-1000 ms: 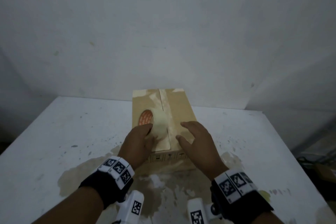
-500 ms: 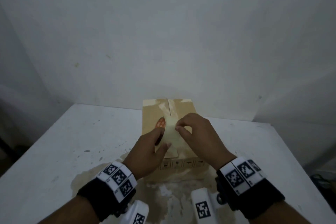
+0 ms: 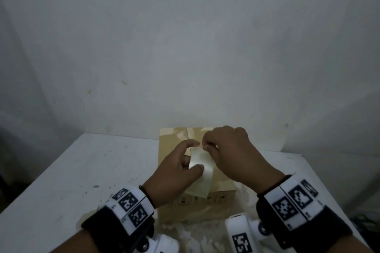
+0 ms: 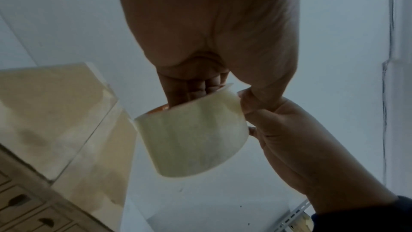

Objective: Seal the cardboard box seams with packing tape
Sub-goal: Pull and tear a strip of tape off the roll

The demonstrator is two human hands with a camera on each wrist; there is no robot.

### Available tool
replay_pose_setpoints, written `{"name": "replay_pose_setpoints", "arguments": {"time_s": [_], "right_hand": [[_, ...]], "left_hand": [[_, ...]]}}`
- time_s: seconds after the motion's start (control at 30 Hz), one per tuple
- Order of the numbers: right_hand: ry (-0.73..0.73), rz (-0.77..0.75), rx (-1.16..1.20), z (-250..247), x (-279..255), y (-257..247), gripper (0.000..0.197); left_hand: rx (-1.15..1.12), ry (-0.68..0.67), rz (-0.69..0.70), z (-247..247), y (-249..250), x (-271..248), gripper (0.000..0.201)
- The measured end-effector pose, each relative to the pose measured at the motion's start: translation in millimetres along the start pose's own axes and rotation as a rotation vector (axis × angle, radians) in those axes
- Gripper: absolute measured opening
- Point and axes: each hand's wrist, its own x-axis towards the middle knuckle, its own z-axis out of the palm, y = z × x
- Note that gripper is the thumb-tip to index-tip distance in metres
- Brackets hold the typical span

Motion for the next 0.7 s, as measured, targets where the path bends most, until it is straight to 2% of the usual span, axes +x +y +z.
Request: {"name": "replay_pose_setpoints", "arguments": {"time_s": [0.17, 0.53, 0.7], "right_hand": [[-0.012, -0.036, -0.012, -14, -6, 1, 0.018], [0.014, 0.013, 0.083, -28, -10, 7, 0.014], [-0.043, 0.048, 0.142, -29, -9, 9, 0.014]], "left_hand": [[0.007, -0.001, -0.048, 1, 9, 5, 0.031], [-0.051, -0.005, -0.082, 4, 17, 12, 0.014], [-0.154, -0.039, -0.112, 2, 15, 2, 0.007]]}}
